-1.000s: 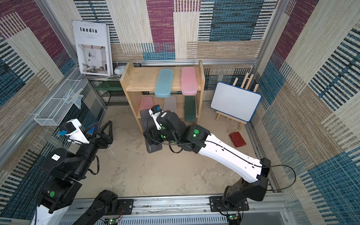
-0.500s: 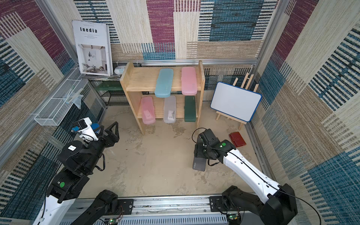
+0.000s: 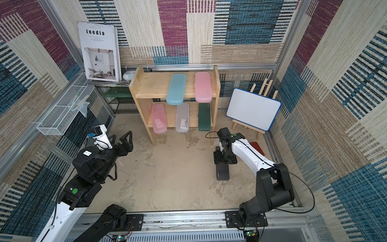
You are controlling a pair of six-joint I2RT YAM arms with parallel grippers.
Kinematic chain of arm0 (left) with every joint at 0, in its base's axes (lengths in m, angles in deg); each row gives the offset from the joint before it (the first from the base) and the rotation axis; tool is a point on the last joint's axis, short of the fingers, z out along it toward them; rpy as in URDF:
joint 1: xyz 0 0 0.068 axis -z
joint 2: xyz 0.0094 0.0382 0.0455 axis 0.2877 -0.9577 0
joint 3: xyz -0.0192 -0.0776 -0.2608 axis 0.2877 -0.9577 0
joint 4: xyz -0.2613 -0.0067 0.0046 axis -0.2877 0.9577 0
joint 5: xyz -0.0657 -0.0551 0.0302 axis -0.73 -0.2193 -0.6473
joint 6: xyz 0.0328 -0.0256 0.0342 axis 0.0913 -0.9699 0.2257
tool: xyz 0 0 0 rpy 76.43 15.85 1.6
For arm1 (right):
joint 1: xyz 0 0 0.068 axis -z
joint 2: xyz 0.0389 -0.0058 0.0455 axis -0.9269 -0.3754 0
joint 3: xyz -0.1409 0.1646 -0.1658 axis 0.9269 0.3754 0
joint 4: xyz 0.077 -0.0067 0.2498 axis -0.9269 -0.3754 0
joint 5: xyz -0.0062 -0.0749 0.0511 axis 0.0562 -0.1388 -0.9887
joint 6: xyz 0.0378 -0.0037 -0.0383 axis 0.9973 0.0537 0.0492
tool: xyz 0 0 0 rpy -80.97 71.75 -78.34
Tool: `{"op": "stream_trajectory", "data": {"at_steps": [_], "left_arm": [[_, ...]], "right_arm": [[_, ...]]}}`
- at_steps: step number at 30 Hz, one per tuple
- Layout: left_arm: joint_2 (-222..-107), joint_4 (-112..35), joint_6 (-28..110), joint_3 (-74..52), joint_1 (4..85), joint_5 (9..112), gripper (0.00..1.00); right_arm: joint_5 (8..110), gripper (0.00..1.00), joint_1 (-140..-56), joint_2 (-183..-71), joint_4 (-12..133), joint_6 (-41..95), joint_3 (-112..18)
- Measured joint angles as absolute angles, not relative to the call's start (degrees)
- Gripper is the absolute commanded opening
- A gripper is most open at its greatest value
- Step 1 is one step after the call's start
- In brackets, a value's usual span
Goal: Remove the pencil cases from the shelf
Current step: Place the pencil case at the center of the board.
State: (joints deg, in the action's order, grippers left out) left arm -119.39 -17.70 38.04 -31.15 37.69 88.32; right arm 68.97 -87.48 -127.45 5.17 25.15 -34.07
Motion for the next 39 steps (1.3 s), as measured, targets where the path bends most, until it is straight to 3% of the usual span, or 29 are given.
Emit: {"op": "stream_trajectory", "data": {"at_steps": [21, 28, 35, 39], "left_arm": [[-119.89, -18.82, 37.52, -31.94, 37.67, 88.87, 0.87], [-119.52, -18.27, 37.30, -31.24, 37.67, 88.89, 0.88], [-120.66, -17.68, 34.83, -29.14, 37.67, 86.71, 0.89], [-122.86, -17.74, 30.59, -25.49, 37.67, 81.31, 0.89]], "right_arm": [[67.35, 0.75, -87.35, -136.17, 11.92, 23.81, -29.73], [68.64, 0.99, -87.28, -136.65, 12.99, 23.84, -29.77], [69.73, 0.99, -87.26, -133.35, 12.44, 24.19, -31.91], [71.04, 0.99, -87.26, -125.85, 11.13, 24.95, -38.34]]}}
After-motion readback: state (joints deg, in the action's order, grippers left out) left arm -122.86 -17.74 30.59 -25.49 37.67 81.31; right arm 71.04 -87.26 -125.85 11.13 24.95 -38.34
